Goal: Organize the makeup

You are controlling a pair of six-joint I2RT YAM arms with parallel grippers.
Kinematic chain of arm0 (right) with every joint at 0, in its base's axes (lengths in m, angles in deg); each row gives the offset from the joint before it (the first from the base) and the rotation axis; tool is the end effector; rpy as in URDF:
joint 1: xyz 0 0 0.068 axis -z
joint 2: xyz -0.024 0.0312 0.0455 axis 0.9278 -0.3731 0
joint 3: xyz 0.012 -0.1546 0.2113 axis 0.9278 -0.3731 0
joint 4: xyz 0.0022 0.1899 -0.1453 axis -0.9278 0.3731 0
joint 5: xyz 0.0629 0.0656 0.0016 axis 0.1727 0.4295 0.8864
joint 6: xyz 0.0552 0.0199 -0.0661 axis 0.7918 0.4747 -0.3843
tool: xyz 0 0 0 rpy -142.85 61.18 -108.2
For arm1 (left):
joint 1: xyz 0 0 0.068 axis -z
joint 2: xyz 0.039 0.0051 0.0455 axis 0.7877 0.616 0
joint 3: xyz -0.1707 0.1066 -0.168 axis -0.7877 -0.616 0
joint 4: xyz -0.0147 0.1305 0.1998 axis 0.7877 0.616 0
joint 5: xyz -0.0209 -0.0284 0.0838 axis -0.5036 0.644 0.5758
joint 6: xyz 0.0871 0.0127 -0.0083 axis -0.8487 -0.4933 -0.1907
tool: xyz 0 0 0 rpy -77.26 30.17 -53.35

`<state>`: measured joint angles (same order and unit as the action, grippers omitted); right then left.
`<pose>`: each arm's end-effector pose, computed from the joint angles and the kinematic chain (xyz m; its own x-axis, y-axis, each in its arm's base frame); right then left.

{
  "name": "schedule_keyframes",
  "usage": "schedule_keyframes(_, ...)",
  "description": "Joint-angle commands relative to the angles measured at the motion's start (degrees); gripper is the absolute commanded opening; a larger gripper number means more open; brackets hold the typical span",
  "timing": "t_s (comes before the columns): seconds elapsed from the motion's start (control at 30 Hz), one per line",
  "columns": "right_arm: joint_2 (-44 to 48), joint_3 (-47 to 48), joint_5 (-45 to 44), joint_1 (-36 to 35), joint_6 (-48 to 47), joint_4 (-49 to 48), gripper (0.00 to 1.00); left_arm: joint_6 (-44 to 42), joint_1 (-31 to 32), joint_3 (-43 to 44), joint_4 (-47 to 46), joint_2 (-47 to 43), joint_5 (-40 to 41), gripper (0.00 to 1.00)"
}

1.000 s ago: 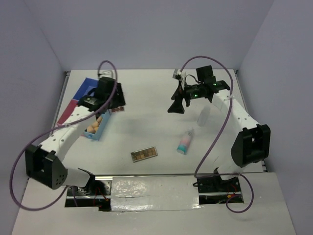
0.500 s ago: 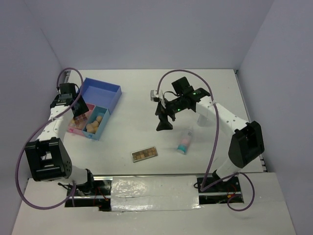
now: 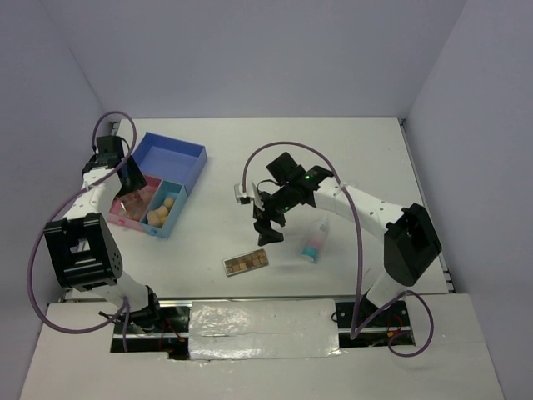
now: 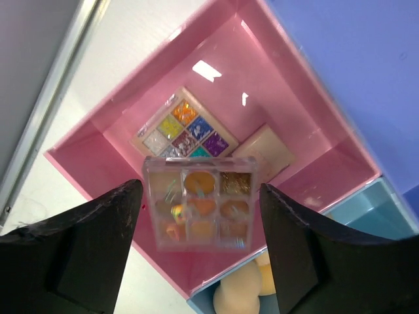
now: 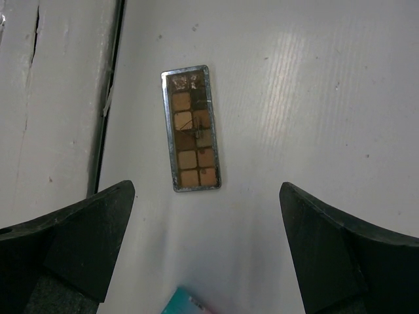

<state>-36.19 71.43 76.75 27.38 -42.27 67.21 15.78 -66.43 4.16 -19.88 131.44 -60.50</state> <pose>0.2135 0.2543 0.2361 0.0508 -0.6330 -0.7725 -0.9855 -0.1574 0.0641 0.3208 0.1050 0.2157 -0.5747 -0.5023 -0.6461 -0.6502 0.7597 -0.0123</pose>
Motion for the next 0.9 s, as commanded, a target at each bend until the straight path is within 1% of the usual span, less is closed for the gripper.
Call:
schedule_keyframes(0.0, -1.3, 0.1, -0.6, -1.8, -1.1, -1.8, 1.0, -1.4, -0.3, 3.9, 0.3, -0.9, 0.2, 0.85)
schedule_keyframes(0.07, -2.1, 0.1, -0.5, -2.4, -1.7, -2.1, 1.0, -1.7, -0.3, 4.2, 0.8, -1.7, -1.0, 0.88)
schedule_keyframes(0.1, -2.2, 0.0, -0.7, -2.7, -1.9, -2.2, 1.0, -2.0, -0.3, 4.2, 0.8, -2.1, -1.4, 0.92)
schedule_keyframes(0.2, -2.6, -0.1, -1.1, -4.0, -2.9, -2.5, 1.0, -2.2, -0.3, 3.2, 1.2, -3.9, -2.6, 0.96)
schedule_keyframes(0.3, -2.9, -0.2, -1.0, -4.6, -3.1, -2.4, 1.0, -2.5, -0.3, 1.8, 1.4, -6.1, -3.3, 0.96)
schedule_keyframes(0.37, -2.9, -0.6, -0.7, -5.3, -3.8, -2.5, 1.0, -2.6, -0.3, 0.9, 1.6, -8.3, -4.6, 0.94)
schedule_keyframes(0.43, -2.9, -1.4, -0.4, -6.4, -4.8, -2.7, 1.0, -2.7, -0.3, -0.7, 1.1, -11.3, -8.3, 0.88)
schedule_keyframes(0.47, -2.9, -2.0, -0.7, -8.3, -5.3, -3.0, 1.0, -2.7, -0.3, -1.4, 0.8, -12.6, -10.0, 0.85)
schedule_keyframes(0.5, -2.9, -2.4, -2.0, -9.5, -6.2, -4.1, 1.0, -2.5, -0.3, -2.3, 0.2, -14.0, -13.6, 0.74)
schedule_keyframes(0.53, -3.0, -3.6, -3.1, -10.8, -6.5, -4.7, 1.0, -2.2, -0.3, -3.9, -0.6, -16.8, -15.2, 0.68)
schedule_keyframes(0.57, -3.6, -4.3, -4.5, -13.6, -6.8, -6.3, 1.0, -1.2, -0.3, -4.8, -0.9, -18.1, -16.5, 0.55)
schedule_keyframes(0.63, -4.4, -5.9, -8.9, -16.1, -7.3, -8.1, 1.0, 0.1, -0.4, -7.2, -1.2, -22.6, -19.9, 0.38)
schedule_keyframes(0.67, -5.3, -6.4, -10.7, -18.2, -6.7, -10.6, 1.0, 1.6, -0.4, -8.0, -1.1, -24.2, -20.9, 0.27)
schedule_keyframes(0.7, -5.8, -6.8, -12.5, -19.0, -5.2, -11.5, 1.0, 2.6, -0.3, -9.5, -1.0, -27.6, -22.0, 0.25)
schedule_keyframes(0.73, -7.1, -6.7, -15.4, -19.6, -4.6, -12.3, 1.0, 3.4, -0.4, -10.4, -0.8, -29.5, -23.6, 0.24)
schedule_keyframes(0.77, -7.9, -6.5, -16.8, -20.5, -3.7, -13.1, 1.0, 5.3, -0.3, -11.4, -1.2, -31.4, -24.7, 0.27)
schedule_keyframes(0.8, -8.6, -5.8, -18.0, -20.8, -2.4, -13.4, 1.0, 6.2, -0.3, -13.5, -1.6, -35.6, -25.7, 0.3)
schedule_keyframes(0.83, -9.7, -5.4, -18.9, -20.9, -0.5, -13.6, 0.99, 6.9, -0.3, -14.3, -1.7, -37.4, -26.7, 0.35)
schedule_keyframes(0.87, -10.2, -5.2, -20.4, -20.9, 0.6, -14.5, 0.98, 8.2, -0.3, -14.9, -1.6, -39.0, -26.8, 0.47)
